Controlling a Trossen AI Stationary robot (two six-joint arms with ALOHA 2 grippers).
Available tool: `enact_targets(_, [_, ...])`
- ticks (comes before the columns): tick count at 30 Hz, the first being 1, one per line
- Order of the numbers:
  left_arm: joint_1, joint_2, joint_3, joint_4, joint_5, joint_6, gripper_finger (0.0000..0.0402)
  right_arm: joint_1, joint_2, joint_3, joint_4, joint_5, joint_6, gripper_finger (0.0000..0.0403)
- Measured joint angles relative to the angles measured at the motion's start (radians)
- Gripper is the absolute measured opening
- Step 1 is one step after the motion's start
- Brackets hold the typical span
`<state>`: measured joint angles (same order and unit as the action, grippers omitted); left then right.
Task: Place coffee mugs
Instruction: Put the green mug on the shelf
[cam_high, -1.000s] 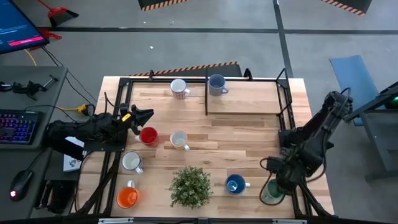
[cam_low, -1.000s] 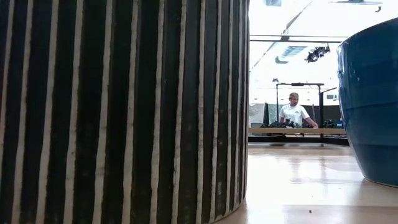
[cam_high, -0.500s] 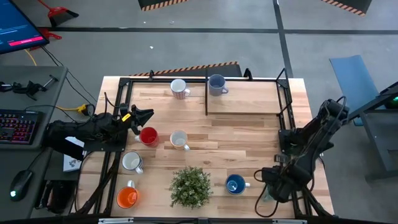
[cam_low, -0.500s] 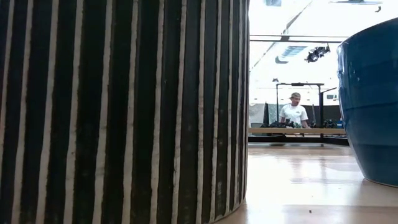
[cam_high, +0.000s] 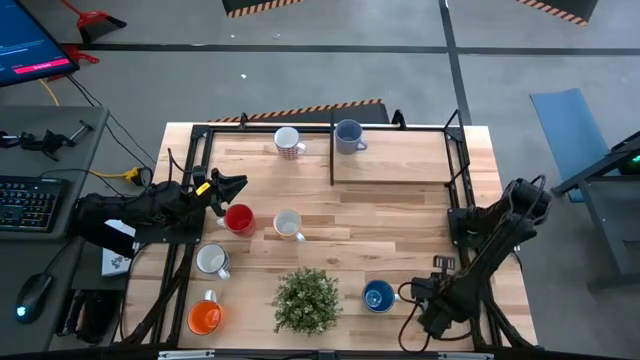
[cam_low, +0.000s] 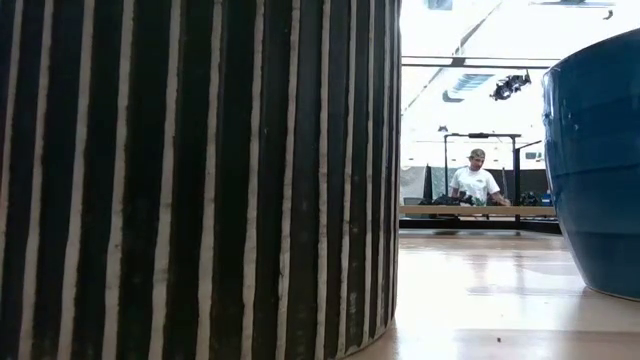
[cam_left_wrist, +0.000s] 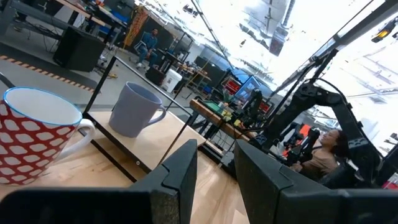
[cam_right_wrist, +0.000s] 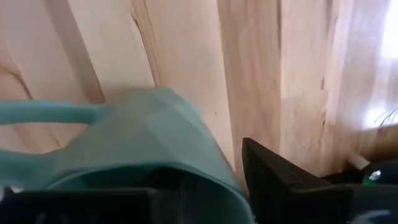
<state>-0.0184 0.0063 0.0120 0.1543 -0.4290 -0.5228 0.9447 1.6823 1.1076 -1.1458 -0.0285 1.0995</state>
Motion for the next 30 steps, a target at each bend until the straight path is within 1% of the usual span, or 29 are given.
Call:
enact_targets(3, [0.0, 0.0, 0.0, 0.0, 0.0, 0.0, 0.0097, 0.0, 0.027, 0.001, -0.001, -0.033, 0.001, 0.0104])
enact_targets(5, [0.0, 0.0, 0.0, 0.0, 0.0, 0.0, 0.0097, 0.0, 0.033, 0.002, -0.003, -0.052, 0.012, 0.0095])
enact_targets(7, [0.0, 0.0, 0.0, 0.0, 0.0, 0.0, 0.0097, -0.001, 0.033, 0.002, -0.004, -0.054, 0.046, 0.0073])
enact_targets(10, [0.0, 0.0, 0.0, 0.0, 0.0, 0.001, 0.0097, -0.002, 0.026, 0.005, -0.026, -0.079, 0.112, 0.0019])
enact_targets(11, [0.0, 0.0, 0.0, 0.0, 0.0, 0.001, 0.0097, -0.001, 0.024, 0.006, -0.035, -0.08, 0.125, 0.0012])
enact_targets(14, [0.0, 0.0, 0.0, 0.0, 0.0, 0.001, 0.0097, -0.002, 0.022, 0.007, -0.107, -0.084, 0.198, 0.001])
enact_targets(16, [0.0, 0.0, 0.0, 0.0, 0.0, 0.001, 0.0097, -0.002, 0.008, 0.005, -0.157, -0.066, 0.245, 0.0005])
enact_targets(18, [0.0, 0.0, 0.0, 0.0, 0.0, 0.002, 0.0097, -0.001, -0.015, 0.001, -0.203, -0.005, 0.332, 0.0004])
enact_targets(21, [0.0, 0.0, 0.0, 0.0, 0.0, 0.002, 0.0097, -0.003, -0.075, 0.0, -0.286, 0.117, 0.494, 0.0002])
enact_targets(26, [0.0, 0.0, 0.0, 0.0, 0.0, 0.002, 0.0097, -0.003, -0.187, 0.0, -0.437, 0.373, 0.842, 0.0001])
enact_targets(28, [0.0, 0.0, 0.0, 0.0, 0.0, 0.002, 0.0097, -0.021, -0.24, -0.023, -0.422, 0.483, 0.888, 0.0001])
enact_targets(30, [0.0, 0.0, 0.0, 0.0, 0.0, 0.003, 0.0097, -0.063, -0.274, -0.045, -0.423, 0.57, 0.935, 0.0001])
